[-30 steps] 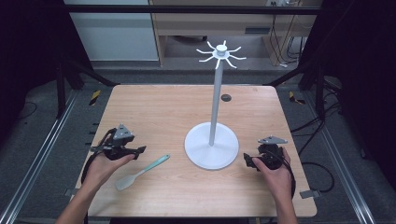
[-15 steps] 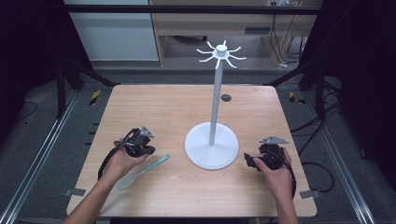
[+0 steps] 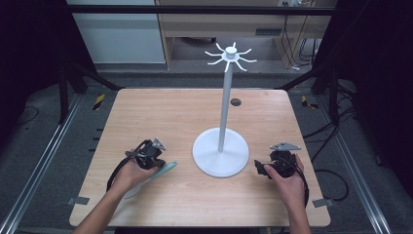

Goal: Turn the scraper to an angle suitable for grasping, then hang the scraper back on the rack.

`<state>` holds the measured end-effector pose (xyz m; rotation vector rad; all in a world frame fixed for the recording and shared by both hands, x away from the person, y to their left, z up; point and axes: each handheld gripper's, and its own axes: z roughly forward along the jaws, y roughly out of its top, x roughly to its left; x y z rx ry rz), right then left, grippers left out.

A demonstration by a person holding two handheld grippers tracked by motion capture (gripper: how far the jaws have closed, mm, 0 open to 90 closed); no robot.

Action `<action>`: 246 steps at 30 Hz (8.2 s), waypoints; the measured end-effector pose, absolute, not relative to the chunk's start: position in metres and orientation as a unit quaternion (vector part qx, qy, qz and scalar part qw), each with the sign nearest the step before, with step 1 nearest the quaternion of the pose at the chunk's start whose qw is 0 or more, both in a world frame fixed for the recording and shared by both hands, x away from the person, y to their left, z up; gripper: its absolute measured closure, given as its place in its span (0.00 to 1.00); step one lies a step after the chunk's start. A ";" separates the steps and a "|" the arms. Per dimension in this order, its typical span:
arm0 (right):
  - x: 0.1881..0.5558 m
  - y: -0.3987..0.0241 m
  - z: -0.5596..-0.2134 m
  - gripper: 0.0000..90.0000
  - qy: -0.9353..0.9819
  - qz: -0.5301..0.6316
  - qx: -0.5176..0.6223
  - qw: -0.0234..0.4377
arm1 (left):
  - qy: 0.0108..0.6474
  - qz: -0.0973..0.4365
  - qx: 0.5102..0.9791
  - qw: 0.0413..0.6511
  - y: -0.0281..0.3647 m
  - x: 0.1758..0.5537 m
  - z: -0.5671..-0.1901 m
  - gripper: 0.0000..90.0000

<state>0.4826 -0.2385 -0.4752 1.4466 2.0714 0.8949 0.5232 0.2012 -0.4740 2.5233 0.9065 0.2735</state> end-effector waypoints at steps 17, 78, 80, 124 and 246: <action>0.483 -0.237 -0.476 0.09 0.757 0.321 0.524 0.222 | 0.296 0.101 0.924 0.218 0.189 0.508 -0.472 1.00; 0.484 -0.239 -0.477 0.09 0.758 0.326 0.522 0.218 | 0.180 0.050 0.979 0.085 0.141 0.516 -0.455 0.70; 0.484 -0.239 -0.477 0.09 0.758 0.325 0.521 0.219 | 0.183 0.048 0.978 0.086 0.141 0.516 -0.457 0.72; 0.484 -0.238 -0.477 0.09 0.759 0.321 0.523 0.217 | 0.178 0.061 0.977 0.101 0.144 0.513 -0.460 0.82; 0.484 -0.238 -0.478 0.09 0.760 0.322 0.521 0.217 | 0.220 0.226 0.828 0.464 0.136 0.487 -0.243 0.82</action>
